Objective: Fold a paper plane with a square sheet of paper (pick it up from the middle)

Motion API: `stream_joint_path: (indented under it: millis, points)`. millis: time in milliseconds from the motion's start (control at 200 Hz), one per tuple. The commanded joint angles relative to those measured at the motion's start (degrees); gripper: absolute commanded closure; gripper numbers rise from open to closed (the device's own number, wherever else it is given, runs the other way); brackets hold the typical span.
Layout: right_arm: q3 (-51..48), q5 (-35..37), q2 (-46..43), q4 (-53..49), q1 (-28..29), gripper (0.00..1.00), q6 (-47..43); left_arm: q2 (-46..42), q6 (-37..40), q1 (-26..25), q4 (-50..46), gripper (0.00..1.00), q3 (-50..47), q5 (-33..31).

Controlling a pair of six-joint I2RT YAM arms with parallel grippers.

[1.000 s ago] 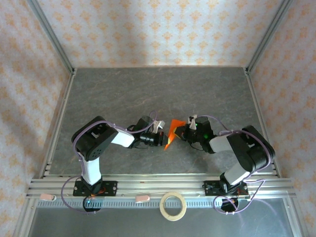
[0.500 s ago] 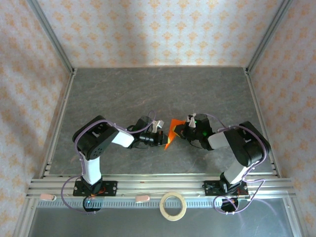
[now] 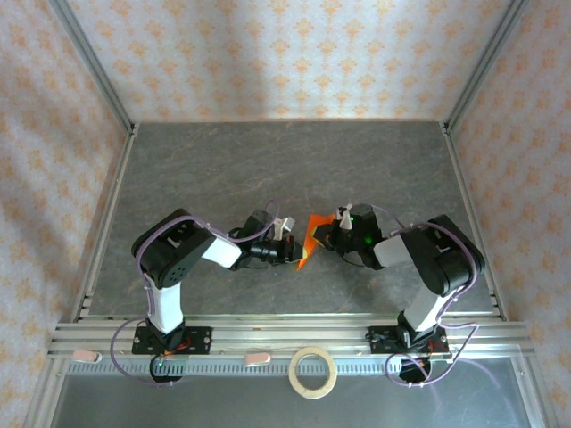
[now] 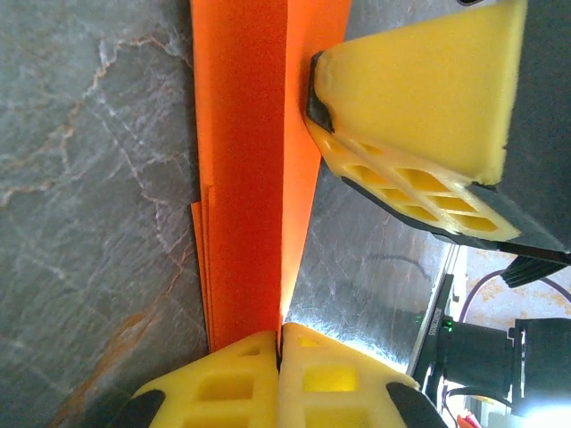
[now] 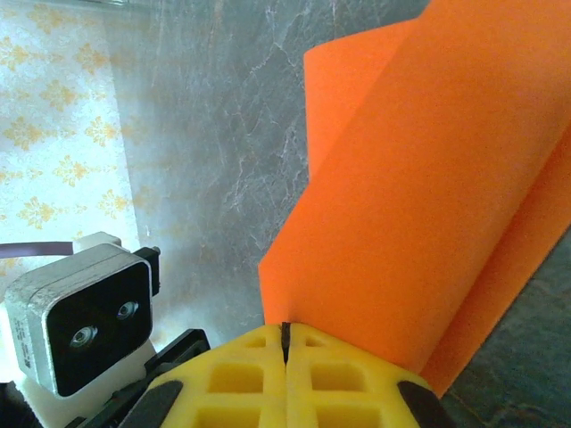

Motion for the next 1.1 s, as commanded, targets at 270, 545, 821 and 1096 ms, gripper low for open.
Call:
stream_joint_path:
  millis: [270,545,821,1096]
  points:
    - [2.27,1.09,2.04,-2.23,-0.49,1.00,-2.06,3.35,1.47,-0.21,-5.08,1.00,0.14,-4.63]
    - [2.90,3.29,3.16,-6.07,-0.46,1.00,-3.48,3.48,2.25,-0.23,-6.15,1.00,0.52,-4.64]
    - [3.81,3.62,4.58,-8.42,-0.50,1.00,-4.28,3.33,2.75,-0.19,-6.62,1.00,0.67,-4.61]
    - [5.89,8.32,5.89,-19.01,-0.10,1.00,-8.70,-1.52,4.93,-0.27,-8.58,0.86,0.47,-5.01]
